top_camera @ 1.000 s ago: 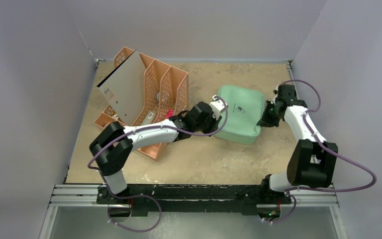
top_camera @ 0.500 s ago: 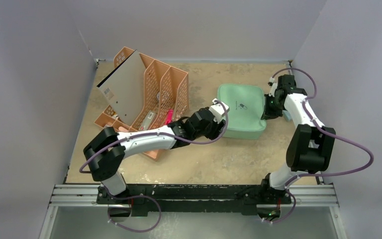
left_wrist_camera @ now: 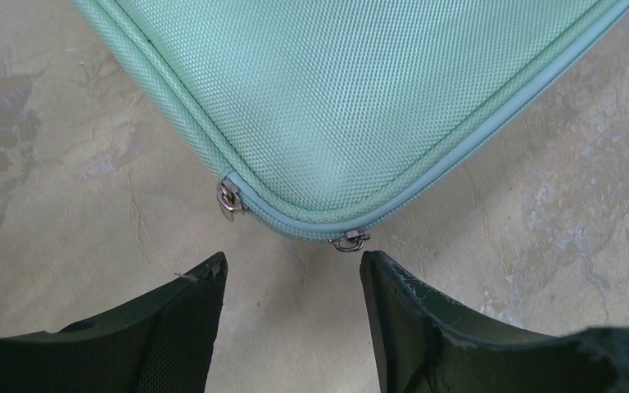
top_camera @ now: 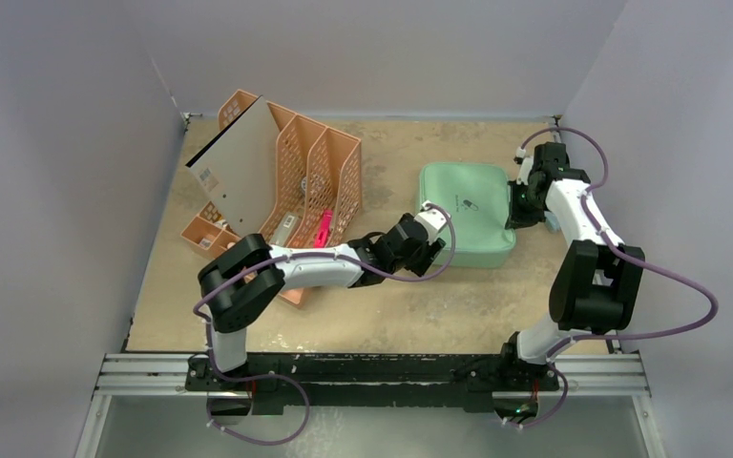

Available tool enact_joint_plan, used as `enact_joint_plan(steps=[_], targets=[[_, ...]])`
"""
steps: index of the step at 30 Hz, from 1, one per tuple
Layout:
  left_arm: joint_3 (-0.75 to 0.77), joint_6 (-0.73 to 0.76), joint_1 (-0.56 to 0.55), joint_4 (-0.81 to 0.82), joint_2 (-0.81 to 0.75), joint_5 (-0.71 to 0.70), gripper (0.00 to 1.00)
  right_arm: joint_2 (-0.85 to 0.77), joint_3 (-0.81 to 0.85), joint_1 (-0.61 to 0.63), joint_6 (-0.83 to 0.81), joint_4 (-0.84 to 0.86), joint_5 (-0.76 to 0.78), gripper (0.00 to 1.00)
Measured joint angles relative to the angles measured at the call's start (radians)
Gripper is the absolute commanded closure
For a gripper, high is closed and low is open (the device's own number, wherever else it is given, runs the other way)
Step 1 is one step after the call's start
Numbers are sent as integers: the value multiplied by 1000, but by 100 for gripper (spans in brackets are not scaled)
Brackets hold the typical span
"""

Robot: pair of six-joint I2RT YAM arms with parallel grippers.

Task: Organize the medicine kit
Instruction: Zip the medicine box at the center of the board.

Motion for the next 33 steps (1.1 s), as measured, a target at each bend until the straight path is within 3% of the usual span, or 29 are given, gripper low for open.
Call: enact_joint_plan(steps=[7, 20, 33], targets=[[0, 24, 0, 46, 0, 14, 29, 0, 0, 0, 0, 0, 0, 100], [79, 129, -5, -40, -1, -29, 27, 0, 0, 0, -1, 0, 0, 100], [221, 272, -4, -224, 6, 67, 26, 0, 0, 0, 0, 0, 0, 100]])
